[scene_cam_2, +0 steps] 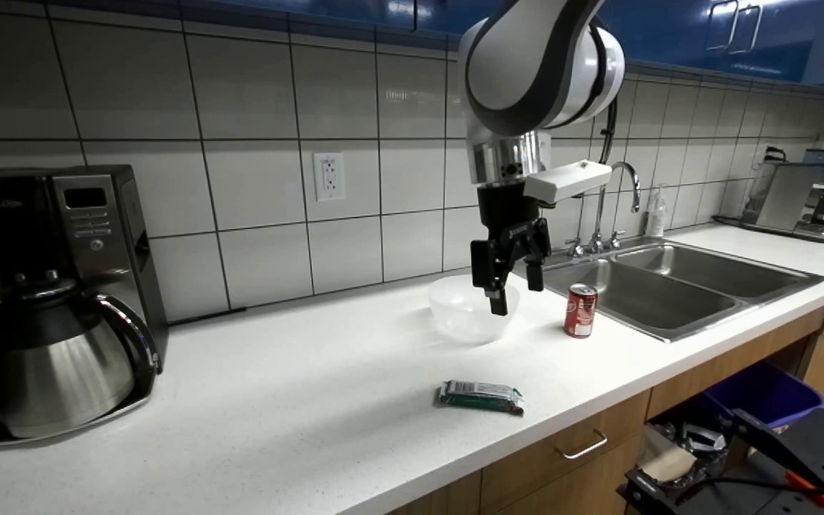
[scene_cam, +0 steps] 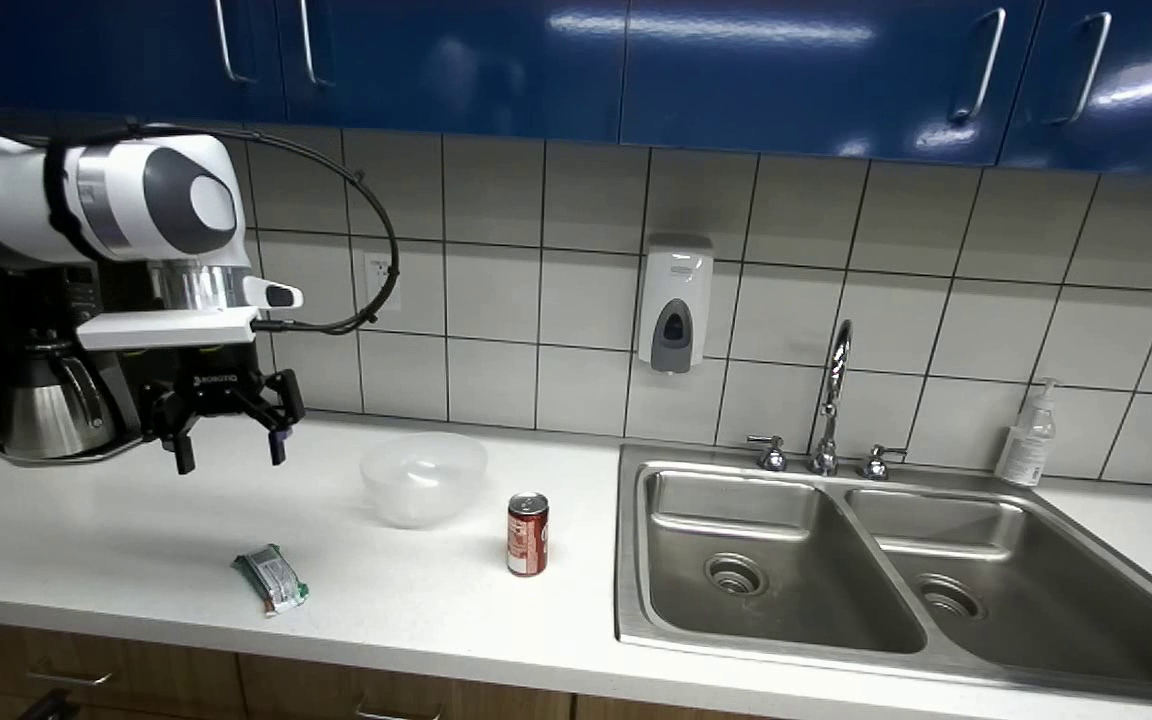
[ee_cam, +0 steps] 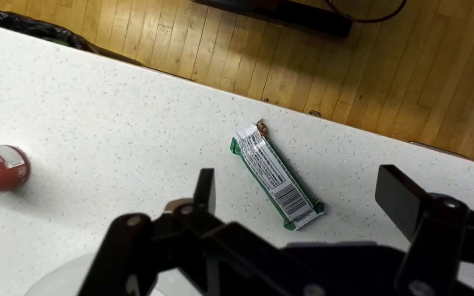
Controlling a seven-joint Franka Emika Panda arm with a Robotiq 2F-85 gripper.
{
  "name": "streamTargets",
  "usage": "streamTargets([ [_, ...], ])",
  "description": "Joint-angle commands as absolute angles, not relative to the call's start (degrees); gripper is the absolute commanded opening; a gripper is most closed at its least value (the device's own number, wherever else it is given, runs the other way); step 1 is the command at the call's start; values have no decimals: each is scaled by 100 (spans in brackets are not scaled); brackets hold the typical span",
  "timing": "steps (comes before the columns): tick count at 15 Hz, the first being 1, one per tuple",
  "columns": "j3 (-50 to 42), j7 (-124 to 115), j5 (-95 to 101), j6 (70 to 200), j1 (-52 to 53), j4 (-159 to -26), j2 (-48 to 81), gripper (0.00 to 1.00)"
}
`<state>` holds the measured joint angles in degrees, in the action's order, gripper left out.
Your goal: Put the green packet in the bowl
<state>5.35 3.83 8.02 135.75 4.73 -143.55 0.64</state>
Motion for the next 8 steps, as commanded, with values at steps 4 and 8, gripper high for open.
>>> streamTargets([
  [4,411,989,784,14093,394,-13891,899,100],
  [8,411,1098,844,14081,406,-13509,1503,100],
])
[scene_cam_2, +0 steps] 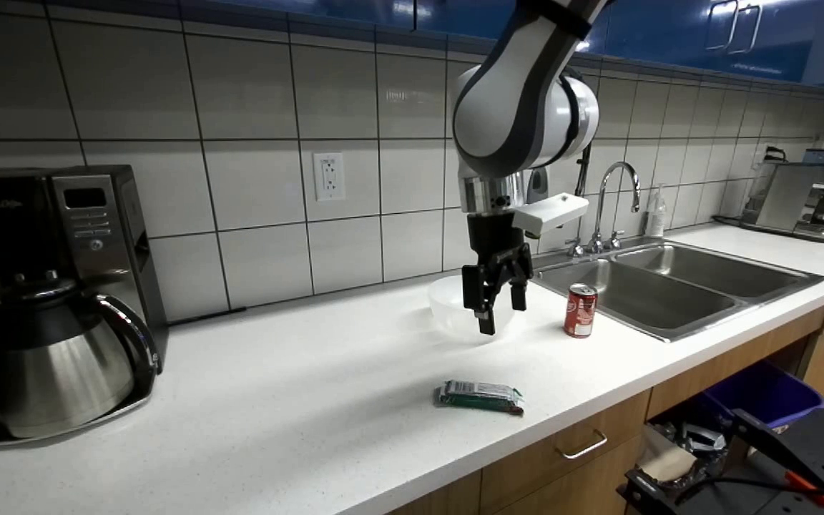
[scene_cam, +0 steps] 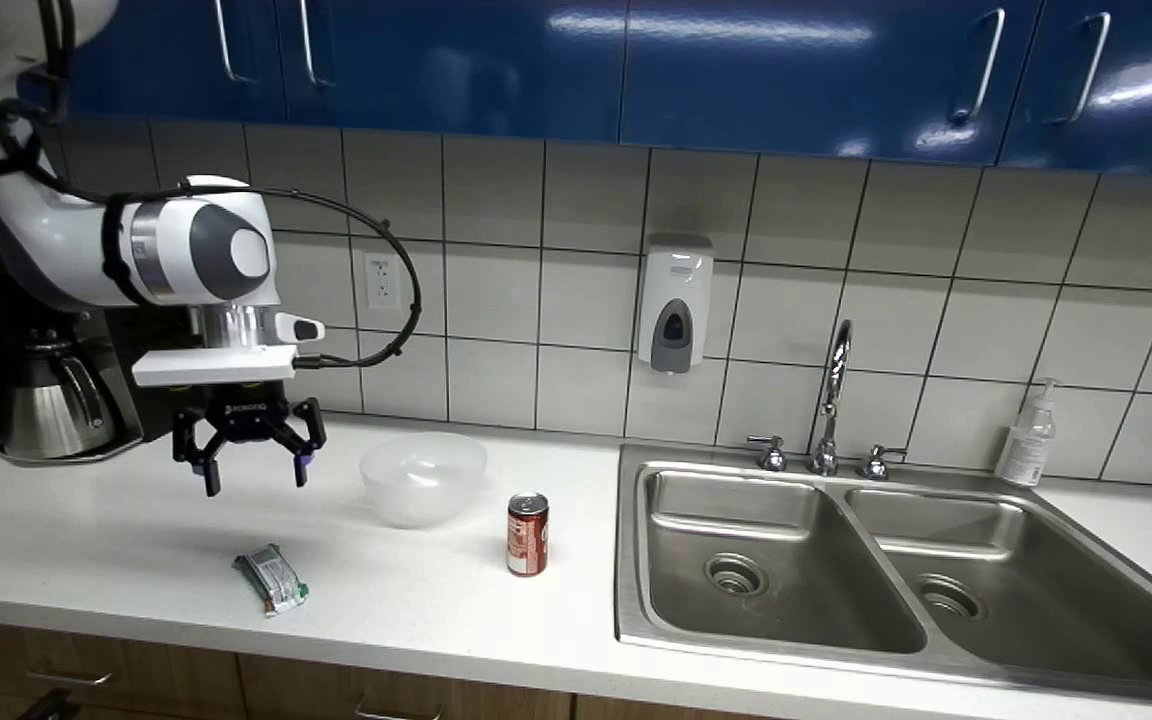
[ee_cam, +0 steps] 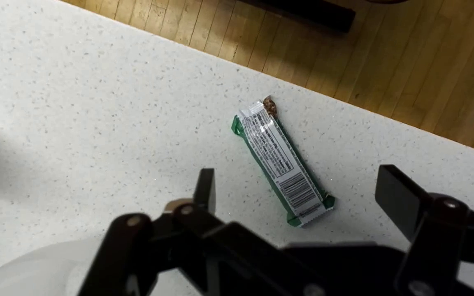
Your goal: Put the green packet in the bowl
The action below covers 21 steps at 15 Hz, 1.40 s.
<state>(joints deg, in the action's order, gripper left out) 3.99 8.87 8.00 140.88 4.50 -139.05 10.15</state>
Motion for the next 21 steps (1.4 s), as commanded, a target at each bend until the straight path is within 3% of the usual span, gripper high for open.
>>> streamTargets([
  [1,404,1084,912,14040,426,-13398,1665,100],
  [12,370,1193,1543,13943,581,-12468,3105,100],
  [21,400,1288,1702,14076,612,-12575,3230,100],
])
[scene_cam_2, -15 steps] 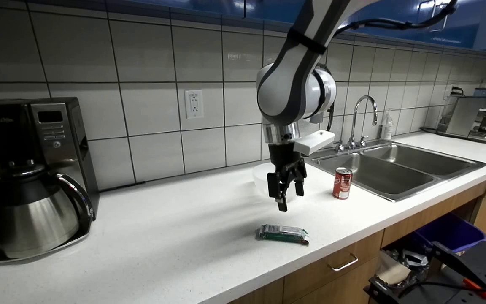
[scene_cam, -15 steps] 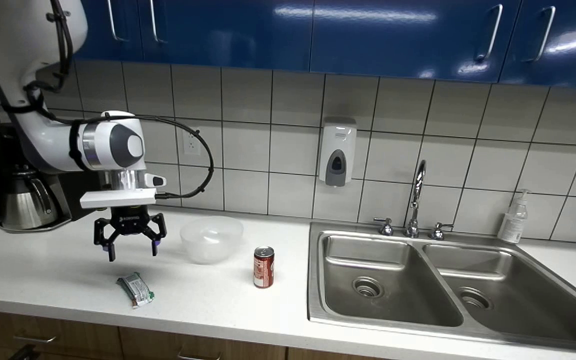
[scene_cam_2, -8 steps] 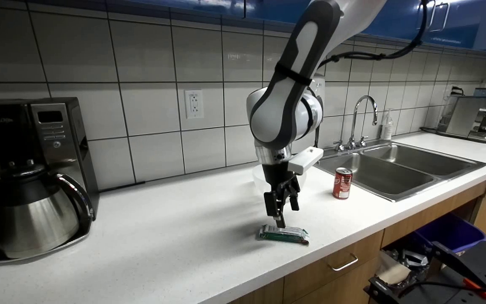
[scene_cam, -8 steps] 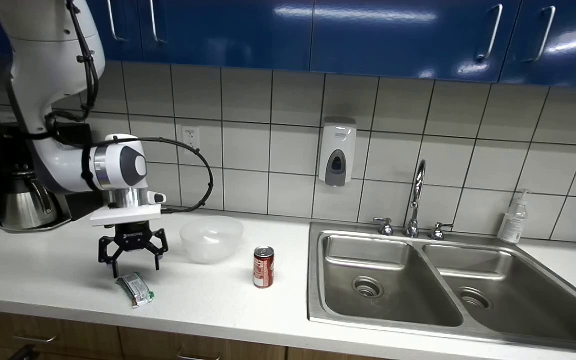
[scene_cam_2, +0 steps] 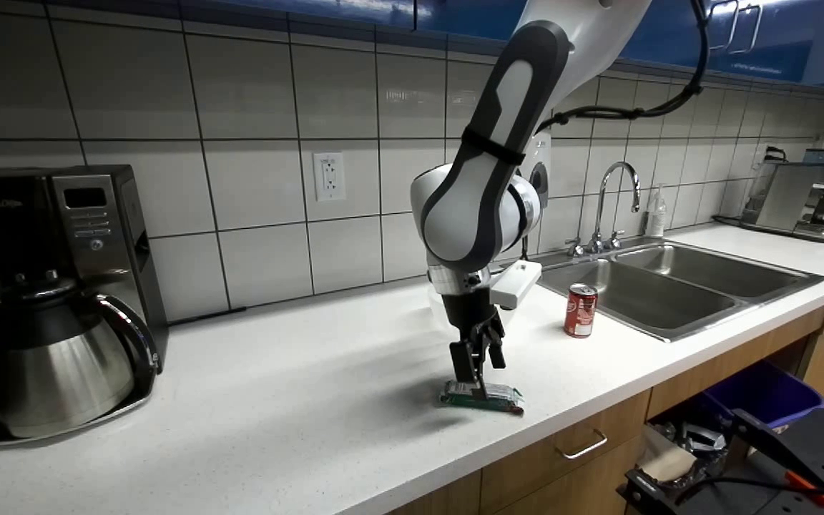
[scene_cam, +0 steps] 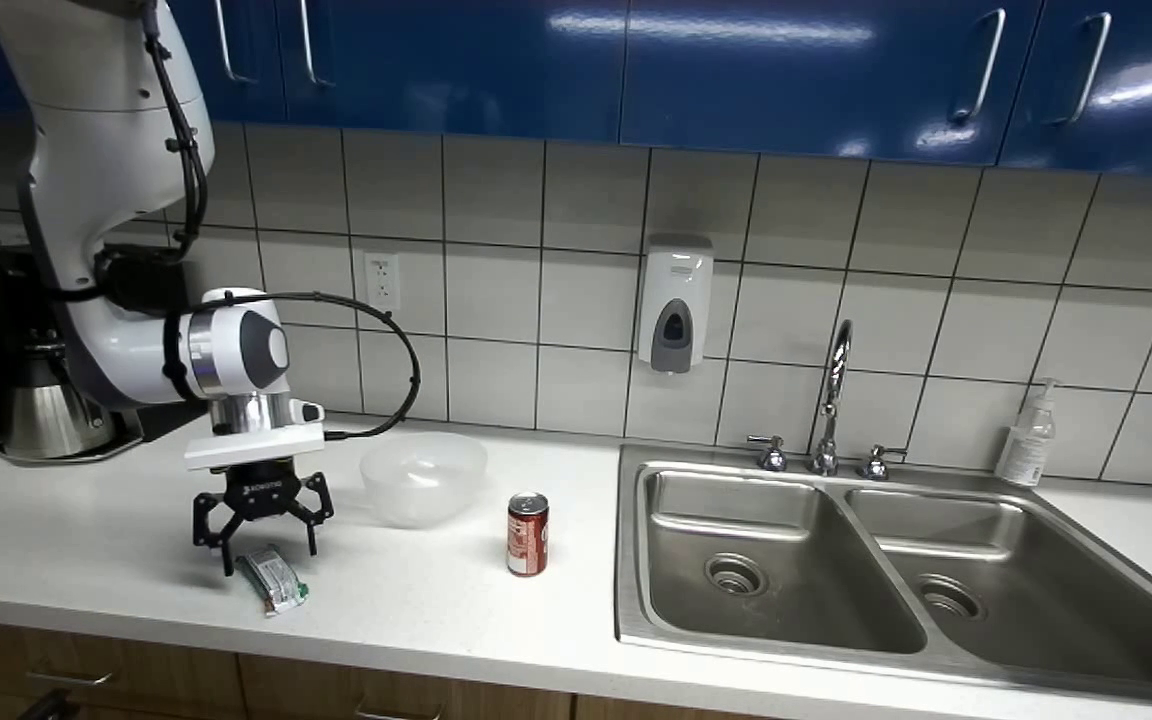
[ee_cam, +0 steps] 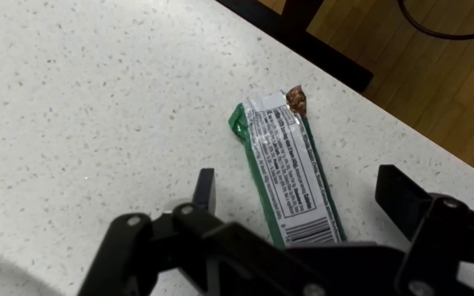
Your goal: Put the green packet in the bowl
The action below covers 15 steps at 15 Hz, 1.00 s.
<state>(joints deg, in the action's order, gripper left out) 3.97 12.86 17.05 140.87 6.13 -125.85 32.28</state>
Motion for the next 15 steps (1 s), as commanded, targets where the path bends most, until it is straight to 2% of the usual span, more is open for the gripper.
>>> streamTargets([
  [1,400,1288,1701,14076,612,-12575,3236,100],
  [15,367,1634,2176,14332,698,-12560,3323,100],
])
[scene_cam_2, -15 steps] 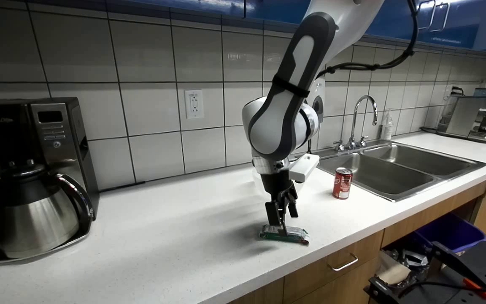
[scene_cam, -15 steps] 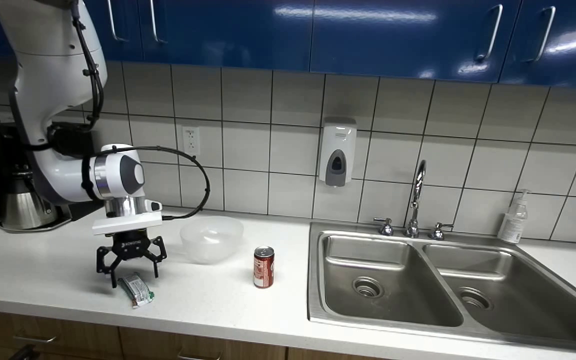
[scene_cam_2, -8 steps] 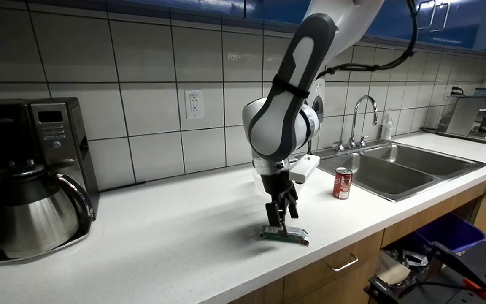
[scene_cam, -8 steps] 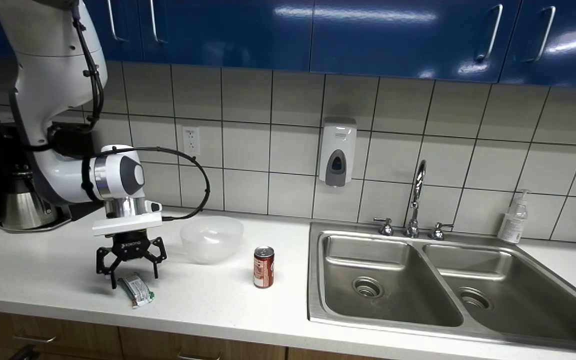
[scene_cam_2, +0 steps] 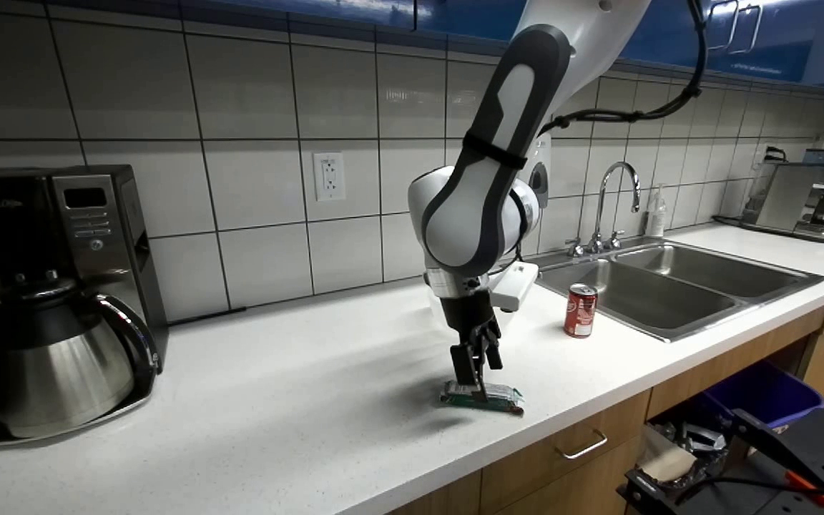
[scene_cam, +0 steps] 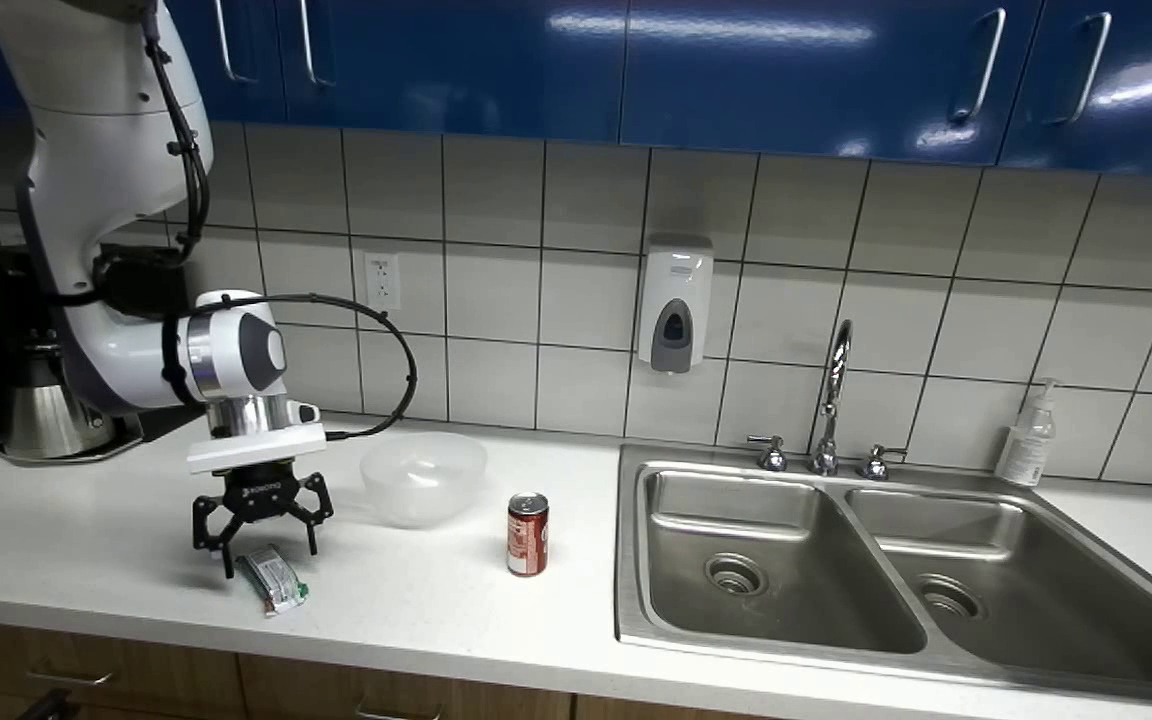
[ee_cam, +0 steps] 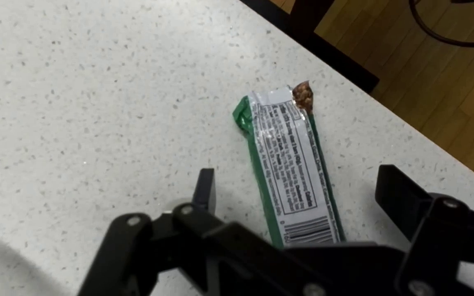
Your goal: Put the green packet in the bowl
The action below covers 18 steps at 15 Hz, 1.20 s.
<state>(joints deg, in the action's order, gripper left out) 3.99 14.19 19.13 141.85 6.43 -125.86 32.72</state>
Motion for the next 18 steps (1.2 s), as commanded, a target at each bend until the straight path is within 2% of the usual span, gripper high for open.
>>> streamTargets([
  [1,371,1697,2249,14372,700,-12544,3362,100],
  [6,380,1910,2508,14614,711,-12567,3451,100],
  [7,369,1918,2546,14649,719,-12583,3442,95],
  [8,375,1949,2570,14712,707,-12596,3447,74],
  [10,368,1984,2612,14793,709,-12618,3448,67],
  [16,352,2016,2663,14865,724,-12669,3374,19],
  [18,384,2020,2619,14851,704,-12740,3276,15],
])
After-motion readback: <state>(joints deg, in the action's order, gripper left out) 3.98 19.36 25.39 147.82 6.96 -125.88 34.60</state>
